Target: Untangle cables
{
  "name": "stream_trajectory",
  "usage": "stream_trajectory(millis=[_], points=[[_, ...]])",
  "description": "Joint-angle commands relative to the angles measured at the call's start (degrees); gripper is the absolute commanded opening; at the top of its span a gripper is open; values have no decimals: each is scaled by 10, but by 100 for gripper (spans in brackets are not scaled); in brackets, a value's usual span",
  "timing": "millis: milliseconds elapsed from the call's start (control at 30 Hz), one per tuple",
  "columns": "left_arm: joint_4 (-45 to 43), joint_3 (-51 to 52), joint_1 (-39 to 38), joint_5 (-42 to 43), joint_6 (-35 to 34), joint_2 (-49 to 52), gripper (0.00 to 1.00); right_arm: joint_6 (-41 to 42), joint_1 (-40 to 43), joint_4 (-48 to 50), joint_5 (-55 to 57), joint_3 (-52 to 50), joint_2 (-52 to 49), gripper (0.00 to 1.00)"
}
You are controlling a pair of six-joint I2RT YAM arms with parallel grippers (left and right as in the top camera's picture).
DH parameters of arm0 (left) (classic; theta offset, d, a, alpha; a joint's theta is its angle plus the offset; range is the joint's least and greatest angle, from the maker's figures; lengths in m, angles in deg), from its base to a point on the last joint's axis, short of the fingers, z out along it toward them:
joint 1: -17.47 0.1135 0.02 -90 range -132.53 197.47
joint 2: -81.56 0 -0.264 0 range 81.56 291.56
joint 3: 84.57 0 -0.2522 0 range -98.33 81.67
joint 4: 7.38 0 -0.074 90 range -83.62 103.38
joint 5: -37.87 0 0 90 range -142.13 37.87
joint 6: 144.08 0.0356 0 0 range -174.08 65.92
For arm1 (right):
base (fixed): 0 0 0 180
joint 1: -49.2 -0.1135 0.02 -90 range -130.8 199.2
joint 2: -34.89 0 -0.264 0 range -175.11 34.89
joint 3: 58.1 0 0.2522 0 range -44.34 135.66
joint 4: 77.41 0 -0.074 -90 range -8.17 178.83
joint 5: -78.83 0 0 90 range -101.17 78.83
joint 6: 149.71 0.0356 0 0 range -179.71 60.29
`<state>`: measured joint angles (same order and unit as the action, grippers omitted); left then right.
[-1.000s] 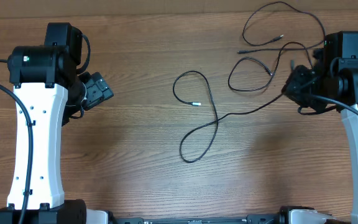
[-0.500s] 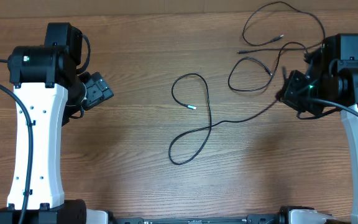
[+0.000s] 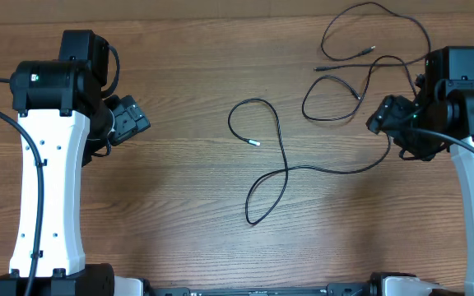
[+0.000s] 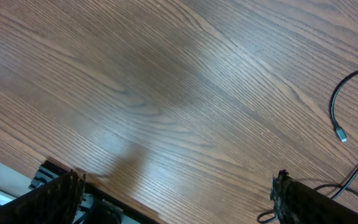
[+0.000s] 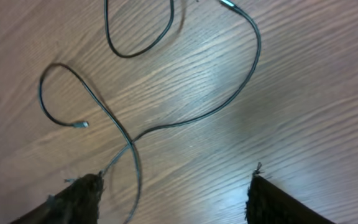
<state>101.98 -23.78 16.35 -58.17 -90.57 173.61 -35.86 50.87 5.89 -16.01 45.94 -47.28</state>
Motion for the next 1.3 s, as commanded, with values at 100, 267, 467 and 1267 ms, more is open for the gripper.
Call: stream_trajectory(millis=[100, 267, 467, 1267], points=[[-1, 3, 0, 1, 3, 1, 99, -3, -15, 18, -68, -4, -33, 77], [-1, 3, 0, 1, 3, 1, 100, -3, -67, 38, -68, -7, -62, 76], [-1, 3, 0, 1, 3, 1, 99, -2, -141, 81, -40, -10, -109, 77], [-1, 3, 0, 1, 3, 1, 100, -7, -260, 146, -7, -11, -365, 48]])
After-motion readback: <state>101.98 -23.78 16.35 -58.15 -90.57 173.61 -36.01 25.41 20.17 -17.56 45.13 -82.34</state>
